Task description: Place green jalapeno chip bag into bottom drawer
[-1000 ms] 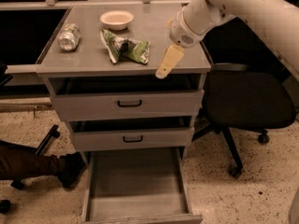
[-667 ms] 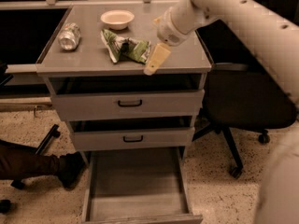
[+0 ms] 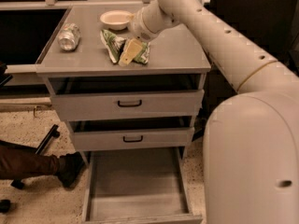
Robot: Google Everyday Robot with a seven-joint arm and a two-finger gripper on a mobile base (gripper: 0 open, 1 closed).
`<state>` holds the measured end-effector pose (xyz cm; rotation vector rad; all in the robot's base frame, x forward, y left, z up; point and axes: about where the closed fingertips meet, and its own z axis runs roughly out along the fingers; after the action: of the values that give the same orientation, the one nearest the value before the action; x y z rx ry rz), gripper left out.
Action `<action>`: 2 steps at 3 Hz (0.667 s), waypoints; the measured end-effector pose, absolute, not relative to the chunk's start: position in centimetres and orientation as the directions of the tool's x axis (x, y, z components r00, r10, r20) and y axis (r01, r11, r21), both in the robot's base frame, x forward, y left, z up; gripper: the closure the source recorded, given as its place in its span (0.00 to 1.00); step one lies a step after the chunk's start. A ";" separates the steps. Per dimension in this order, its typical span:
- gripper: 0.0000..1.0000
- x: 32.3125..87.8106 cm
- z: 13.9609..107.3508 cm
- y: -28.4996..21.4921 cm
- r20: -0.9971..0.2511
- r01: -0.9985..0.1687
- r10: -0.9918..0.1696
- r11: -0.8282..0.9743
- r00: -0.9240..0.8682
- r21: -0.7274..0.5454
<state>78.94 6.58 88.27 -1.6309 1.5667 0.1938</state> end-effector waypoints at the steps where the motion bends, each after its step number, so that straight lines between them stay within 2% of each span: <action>1: 0.05 81.4 86.9 8.6 -0.622 -0.881 -0.752 0.121 0.220 -0.458; 2: 0.24 81.8 87.2 8.7 -0.625 -0.878 -0.748 0.125 0.222 -0.463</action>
Offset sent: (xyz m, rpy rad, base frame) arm 0.0223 0.0183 -0.0123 -0.0076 -0.0040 0.0149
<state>81.76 8.74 87.15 -1.6435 1.5485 0.1906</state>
